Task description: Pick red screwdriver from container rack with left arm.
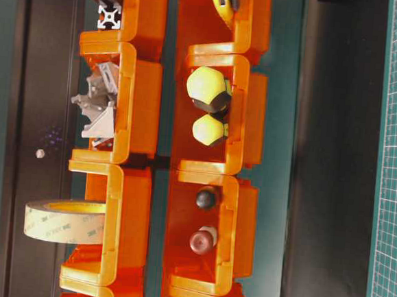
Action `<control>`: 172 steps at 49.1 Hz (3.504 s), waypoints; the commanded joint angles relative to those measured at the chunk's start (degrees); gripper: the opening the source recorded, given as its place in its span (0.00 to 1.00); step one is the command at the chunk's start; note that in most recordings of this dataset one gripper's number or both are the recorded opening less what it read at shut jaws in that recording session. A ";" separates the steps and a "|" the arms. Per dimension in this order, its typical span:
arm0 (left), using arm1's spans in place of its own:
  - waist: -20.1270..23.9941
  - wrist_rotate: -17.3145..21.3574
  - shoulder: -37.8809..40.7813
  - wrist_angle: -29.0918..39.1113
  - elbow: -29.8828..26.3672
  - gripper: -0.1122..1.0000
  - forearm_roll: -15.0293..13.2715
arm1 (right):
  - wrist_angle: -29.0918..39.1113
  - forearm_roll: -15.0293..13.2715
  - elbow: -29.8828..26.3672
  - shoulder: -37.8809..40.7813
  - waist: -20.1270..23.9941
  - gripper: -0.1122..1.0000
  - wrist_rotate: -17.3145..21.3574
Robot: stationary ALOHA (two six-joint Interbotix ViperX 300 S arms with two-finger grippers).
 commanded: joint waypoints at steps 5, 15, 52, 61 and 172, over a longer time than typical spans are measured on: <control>0.26 -1.32 1.49 8.44 -8.17 0.14 2.90 | -1.49 0.18 -2.11 0.18 0.18 0.15 0.70; -1.49 -0.35 2.90 24.17 -18.11 0.10 3.25 | -2.29 0.18 -3.08 -0.62 0.70 0.10 1.67; -21.45 0.35 26.98 72.95 -45.62 0.10 30.23 | 0.26 0.44 -4.31 -0.97 1.93 0.10 4.13; -27.16 -16.61 35.24 74.36 -43.42 0.10 45.70 | 1.41 1.05 -4.31 -1.14 2.02 0.10 4.13; -13.97 -32.43 50.36 74.97 -39.11 0.88 58.36 | 8.96 0.79 -0.09 -5.27 3.16 0.10 3.25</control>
